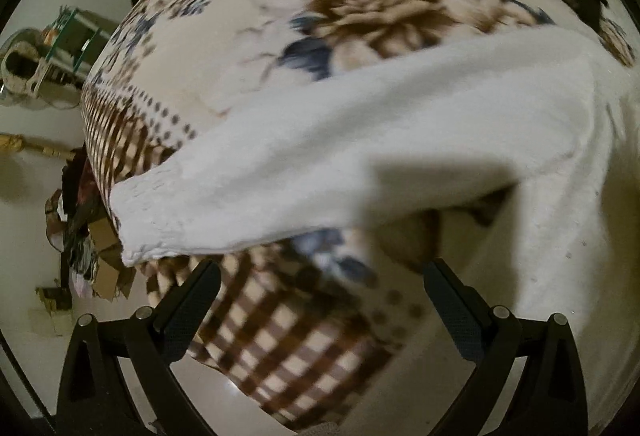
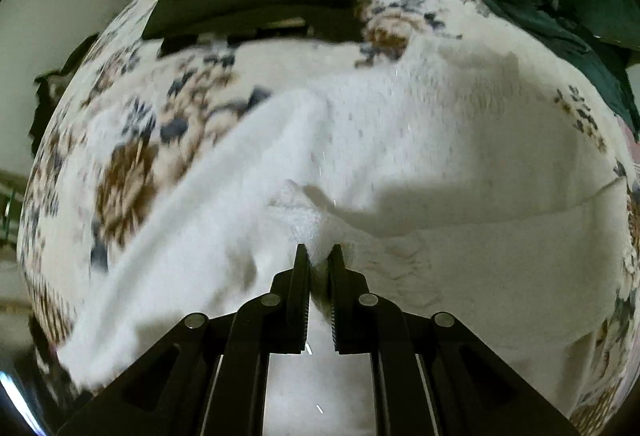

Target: Fold small clothes

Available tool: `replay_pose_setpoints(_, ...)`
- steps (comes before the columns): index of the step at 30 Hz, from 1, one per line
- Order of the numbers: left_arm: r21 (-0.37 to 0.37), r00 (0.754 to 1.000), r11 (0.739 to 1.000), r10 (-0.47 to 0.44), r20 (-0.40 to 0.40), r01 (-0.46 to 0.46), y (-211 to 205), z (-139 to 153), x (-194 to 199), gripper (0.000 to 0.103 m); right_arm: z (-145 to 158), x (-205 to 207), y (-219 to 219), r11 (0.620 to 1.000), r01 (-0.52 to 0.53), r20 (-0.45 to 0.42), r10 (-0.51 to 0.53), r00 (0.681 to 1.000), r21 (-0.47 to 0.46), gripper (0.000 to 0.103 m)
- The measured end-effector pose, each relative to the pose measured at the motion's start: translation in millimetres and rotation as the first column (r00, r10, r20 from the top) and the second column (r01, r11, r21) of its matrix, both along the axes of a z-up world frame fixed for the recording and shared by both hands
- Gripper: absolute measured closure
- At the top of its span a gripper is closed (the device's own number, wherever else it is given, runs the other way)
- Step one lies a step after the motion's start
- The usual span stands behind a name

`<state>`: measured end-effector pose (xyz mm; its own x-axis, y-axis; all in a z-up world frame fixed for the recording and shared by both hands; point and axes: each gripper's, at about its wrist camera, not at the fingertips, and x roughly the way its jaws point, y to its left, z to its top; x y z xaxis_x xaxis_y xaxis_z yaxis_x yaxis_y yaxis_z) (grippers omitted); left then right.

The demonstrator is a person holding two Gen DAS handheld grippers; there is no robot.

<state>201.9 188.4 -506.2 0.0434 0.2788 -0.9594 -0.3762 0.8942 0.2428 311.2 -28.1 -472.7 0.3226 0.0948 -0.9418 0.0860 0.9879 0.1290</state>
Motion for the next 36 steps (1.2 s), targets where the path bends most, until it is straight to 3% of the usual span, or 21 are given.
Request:
replay_pose_setpoints(5, -0.004, 0.999, 0.999, 0.052, 0.013, -0.052, 14, 4, -8, 0.0, 22, 39, -5, 0.995, 0.102, 0.027, -0.102, 0.994, -0.009, 0.094)
replay_pose_setpoints(9, -0.004, 0.997, 0.997, 0.076, 0.011, -0.076, 27, 2, -10, 0.0, 18, 63, 27, 0.997, 0.076, 0.026, -0.076, 0.997, -0.012, 0.094)
replay_pose_setpoints(11, -0.004, 0.996, 0.996, 0.093, 0.006, -0.093, 35, 1, -11, 0.0, -3, 76, 49, 1.0, 0.005, -0.035, -0.005, 0.999, -0.023, 0.094)
replay_pose_setpoints(13, -0.005, 0.993, 0.993, 0.118, 0.011, -0.118, 48, 3, -12, 0.0, -21, 83, 51, 1.0, -0.006, -0.117, 0.009, 0.993, 0.029, 0.091)
replay_pose_setpoints(15, -0.024, 0.985, 0.985, 0.17, 0.024, -0.169, 69, 7, -19, 0.0, -28, 80, 35, 0.986, 0.01, -0.172, 0.019, 0.985, 0.166, 0.079)
replay_pose_setpoints(17, -0.075, 0.969, 0.968, 0.241, 0.05, -0.237, 89, 12, -32, 0.0, -24, 66, 13, 0.973, 0.027, -0.173, 0.013, 0.985, 0.229, 0.047)
replay_pose_setpoints(19, -0.17, 0.944, 0.939, 0.317, 0.089, -0.299, 111, 16, -49, 0.0, -18, 47, -15, 0.968, 0.059, -0.16, -0.02, 0.987, 0.242, 0.038)
replay_pose_setpoints(22, -0.228, 0.913, 0.903, 0.395, 0.105, -0.365, 140, 16, -75, 0.0, -18, 18, -49, 0.981, 0.098, -0.178, -0.068, 0.982, 0.167, 0.033)
replay_pose_setpoints(24, -0.258, 0.884, 0.869, 0.457, 0.096, -0.422, 159, 10, -93, 0.0, -24, 3, -65, 0.982, 0.119, -0.211, -0.086, 0.974, 0.149, 0.033)
replay_pose_setpoints(26, -0.305, 0.839, 0.814, 0.539, 0.078, -0.494, 177, -1, -108, 0.0, -30, -10, -80, 0.978, 0.142, -0.243, -0.103, 0.964, 0.151, 0.033)
replay_pose_setpoints(28, -0.375, 0.774, 0.732, 0.631, 0.056, -0.569, 193, -13, -120, 0.0, -36, -21, -91, 0.982, 0.145, -0.262, -0.11, 0.959, 0.118, 0.033)
replay_pose_setpoints(30, -0.454, 0.687, 0.631, 0.724, 0.053, -0.63, 207, -24, -130, 0.002, -41, -28, -96, 0.983, 0.149, -0.271, -0.115, 0.956, 0.109, 0.033)
replay_pose_setpoints(32, -0.494, 0.625, 0.561, 0.779, 0.044, -0.665, 217, -34, -134, 0.017, -44, -33, -96, 0.984, 0.149, -0.277, -0.116, 0.954, 0.1, 0.033)
replay_pose_setpoints(33, -0.521, 0.593, 0.521, 0.805, 0.035, -0.676, 223, -41, -135, 0.039, -43, -35, -95, 0.984, 0.147, -0.275, -0.115, 0.954, 0.098, 0.033)
replay_pose_setpoints(34, -0.534, 0.577, 0.501, 0.816, 0.029, -0.682, 227, -45, -135, 0.057, -43, -36, -93, 0.985, 0.142, -0.272, -0.111, 0.956, 0.096, 0.033)
replay_pose_setpoints(35, -0.54, 0.555, 0.479, 0.832, 0.026, -0.692, 232, -48, -135, 0.062, -42, -37, -91, 0.986, 0.137, -0.268, -0.108, 0.957, 0.094, 0.033)
replay_pose_setpoints(36, -0.543, 0.537, 0.468, 0.843, 0.037, -0.697, 234, -47, -135, 0.076, -40, -38, -89, 0.988, 0.129, -0.263, -0.103, 0.959, 0.084, 0.033)
